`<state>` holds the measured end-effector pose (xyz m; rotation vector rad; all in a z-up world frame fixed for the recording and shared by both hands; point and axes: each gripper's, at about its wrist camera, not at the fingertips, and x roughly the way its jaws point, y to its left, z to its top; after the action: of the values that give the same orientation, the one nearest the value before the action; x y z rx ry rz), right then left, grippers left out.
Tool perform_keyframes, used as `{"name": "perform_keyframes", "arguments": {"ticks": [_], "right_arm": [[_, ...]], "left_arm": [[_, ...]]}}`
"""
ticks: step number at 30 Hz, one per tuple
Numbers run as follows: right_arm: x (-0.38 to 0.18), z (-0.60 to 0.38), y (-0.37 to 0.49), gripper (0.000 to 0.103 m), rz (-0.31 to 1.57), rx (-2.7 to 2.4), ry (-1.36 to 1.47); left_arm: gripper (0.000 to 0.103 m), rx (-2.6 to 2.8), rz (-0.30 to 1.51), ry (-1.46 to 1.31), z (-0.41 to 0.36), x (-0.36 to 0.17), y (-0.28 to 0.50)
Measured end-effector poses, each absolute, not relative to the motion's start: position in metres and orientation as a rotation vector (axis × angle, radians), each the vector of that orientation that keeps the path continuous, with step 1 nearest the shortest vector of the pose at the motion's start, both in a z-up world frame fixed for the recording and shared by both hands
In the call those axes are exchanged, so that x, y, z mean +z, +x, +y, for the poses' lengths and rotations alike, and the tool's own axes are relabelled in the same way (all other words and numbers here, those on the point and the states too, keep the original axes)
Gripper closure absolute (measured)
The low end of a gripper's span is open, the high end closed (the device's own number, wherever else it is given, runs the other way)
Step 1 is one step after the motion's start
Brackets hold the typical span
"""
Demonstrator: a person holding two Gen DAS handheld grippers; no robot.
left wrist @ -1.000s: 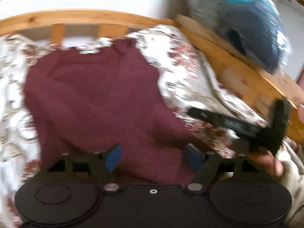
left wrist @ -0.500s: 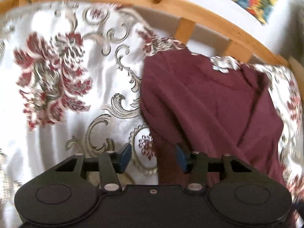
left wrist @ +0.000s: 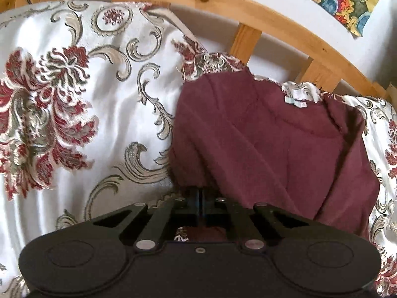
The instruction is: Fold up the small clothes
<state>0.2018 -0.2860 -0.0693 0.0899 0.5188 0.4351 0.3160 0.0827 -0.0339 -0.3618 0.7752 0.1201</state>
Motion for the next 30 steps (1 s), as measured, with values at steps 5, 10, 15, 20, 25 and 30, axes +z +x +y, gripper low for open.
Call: {"name": "perform_keyframes", "arguments": {"ticks": [5, 10, 15, 20, 25, 30], "right_arm": [[-0.066, -0.323, 0.215, 0.094, 0.538, 0.398, 0.294], [-0.08, -0.316, 0.224, 0.093, 0.615, 0.398, 0.242], [-0.082, -0.303, 0.222, 0.083, 0.602, 0.379, 0.151], [-0.079, -0.296, 0.216, 0.04, 0.59, 0.395, 0.121], [-0.076, -0.283, 0.208, 0.016, 0.55, 0.376, 0.014], [-0.074, -0.279, 0.202, 0.0, 0.519, 0.358, -0.043]], "left_arm": [[0.102, 0.112, 0.776, -0.354, 0.093, -0.029, 0.31], [0.102, 0.128, 0.819, -0.342, 0.096, -0.04, 0.312], [0.087, 0.128, 0.83, -0.332, 0.096, -0.045, 0.309], [0.08, 0.162, 0.854, -0.344, 0.102, -0.046, 0.303], [0.036, 0.174, 0.82, -0.286, 0.089, -0.039, 0.282], [0.017, 0.144, 0.813, -0.242, 0.069, -0.03, 0.246]]}}
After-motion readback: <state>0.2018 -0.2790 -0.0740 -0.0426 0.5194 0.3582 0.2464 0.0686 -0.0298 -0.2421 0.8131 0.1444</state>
